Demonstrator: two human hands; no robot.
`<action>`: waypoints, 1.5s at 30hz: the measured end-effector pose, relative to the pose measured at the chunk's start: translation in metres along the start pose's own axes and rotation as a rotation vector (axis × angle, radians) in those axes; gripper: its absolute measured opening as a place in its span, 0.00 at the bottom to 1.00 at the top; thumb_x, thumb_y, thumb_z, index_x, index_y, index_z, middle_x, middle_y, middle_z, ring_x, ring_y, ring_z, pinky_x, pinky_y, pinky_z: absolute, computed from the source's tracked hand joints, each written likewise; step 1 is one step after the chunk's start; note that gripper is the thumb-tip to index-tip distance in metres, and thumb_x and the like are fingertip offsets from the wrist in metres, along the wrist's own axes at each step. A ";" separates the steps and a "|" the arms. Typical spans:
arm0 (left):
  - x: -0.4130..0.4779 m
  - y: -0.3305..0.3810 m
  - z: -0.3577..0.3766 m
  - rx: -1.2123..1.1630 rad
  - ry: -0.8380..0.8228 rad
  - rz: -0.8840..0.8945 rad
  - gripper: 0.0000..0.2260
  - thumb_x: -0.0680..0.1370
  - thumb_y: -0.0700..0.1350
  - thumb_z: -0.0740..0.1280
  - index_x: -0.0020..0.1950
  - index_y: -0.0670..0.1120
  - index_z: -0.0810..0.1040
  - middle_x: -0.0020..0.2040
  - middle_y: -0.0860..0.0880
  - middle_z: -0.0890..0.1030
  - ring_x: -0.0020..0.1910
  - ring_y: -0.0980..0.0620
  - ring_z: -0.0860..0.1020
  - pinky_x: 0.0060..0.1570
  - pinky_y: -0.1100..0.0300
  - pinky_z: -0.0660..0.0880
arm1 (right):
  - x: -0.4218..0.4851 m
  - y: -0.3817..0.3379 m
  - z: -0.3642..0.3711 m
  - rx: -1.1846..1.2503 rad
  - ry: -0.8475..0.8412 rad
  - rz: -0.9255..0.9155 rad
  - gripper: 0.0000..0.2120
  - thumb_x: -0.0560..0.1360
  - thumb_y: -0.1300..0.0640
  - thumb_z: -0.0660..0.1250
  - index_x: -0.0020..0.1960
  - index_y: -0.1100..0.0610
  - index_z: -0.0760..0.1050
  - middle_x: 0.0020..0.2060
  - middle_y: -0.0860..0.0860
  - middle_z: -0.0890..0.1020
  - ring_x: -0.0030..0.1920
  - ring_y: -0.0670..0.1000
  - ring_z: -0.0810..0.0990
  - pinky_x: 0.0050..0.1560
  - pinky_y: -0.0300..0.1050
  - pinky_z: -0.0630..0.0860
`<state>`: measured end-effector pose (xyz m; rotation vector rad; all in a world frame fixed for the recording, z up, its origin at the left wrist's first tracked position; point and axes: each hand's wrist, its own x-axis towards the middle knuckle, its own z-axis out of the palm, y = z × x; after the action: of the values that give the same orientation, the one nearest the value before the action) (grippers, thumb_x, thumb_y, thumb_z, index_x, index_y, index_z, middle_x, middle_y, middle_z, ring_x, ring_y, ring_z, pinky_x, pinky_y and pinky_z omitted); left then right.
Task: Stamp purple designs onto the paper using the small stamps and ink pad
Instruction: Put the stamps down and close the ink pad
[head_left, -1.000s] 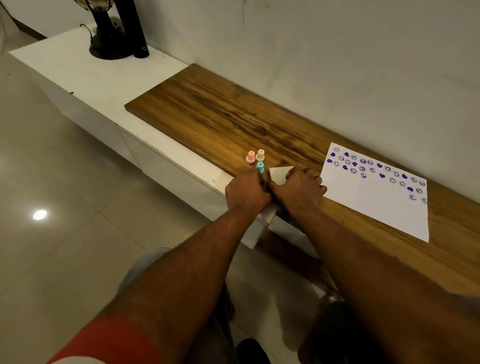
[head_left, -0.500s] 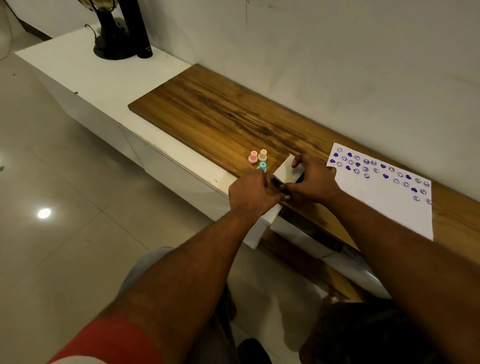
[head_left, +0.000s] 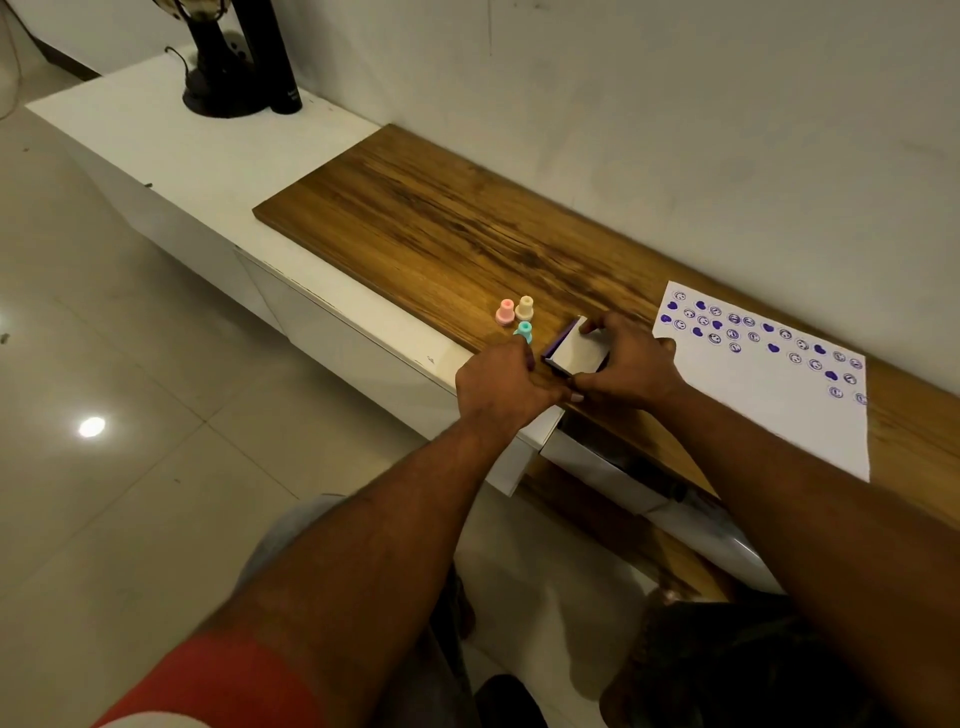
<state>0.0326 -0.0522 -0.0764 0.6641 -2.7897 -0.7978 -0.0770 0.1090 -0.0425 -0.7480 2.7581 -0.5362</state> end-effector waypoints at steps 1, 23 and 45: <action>0.000 0.000 0.000 0.000 -0.002 0.000 0.34 0.61 0.78 0.73 0.52 0.53 0.79 0.43 0.56 0.75 0.41 0.56 0.75 0.39 0.59 0.71 | 0.000 0.000 0.001 0.004 0.005 0.001 0.37 0.63 0.41 0.79 0.67 0.47 0.69 0.65 0.49 0.77 0.63 0.55 0.76 0.63 0.56 0.67; 0.003 0.000 0.005 -0.033 0.019 -0.041 0.29 0.62 0.74 0.76 0.51 0.53 0.80 0.42 0.56 0.77 0.39 0.56 0.76 0.37 0.60 0.71 | -0.011 -0.008 0.011 -0.018 0.110 0.033 0.37 0.66 0.35 0.77 0.69 0.47 0.71 0.66 0.50 0.77 0.65 0.56 0.74 0.66 0.59 0.66; 0.004 0.008 -0.007 0.044 -0.022 0.033 0.34 0.59 0.79 0.72 0.50 0.54 0.78 0.40 0.56 0.76 0.39 0.56 0.75 0.36 0.60 0.69 | 0.012 -0.006 -0.009 -0.136 -0.038 0.067 0.35 0.65 0.32 0.76 0.69 0.40 0.73 0.68 0.48 0.78 0.68 0.57 0.73 0.67 0.61 0.66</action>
<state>0.0276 -0.0510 -0.0658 0.6178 -2.8375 -0.7446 -0.0873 0.1005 -0.0331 -0.6842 2.7943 -0.3207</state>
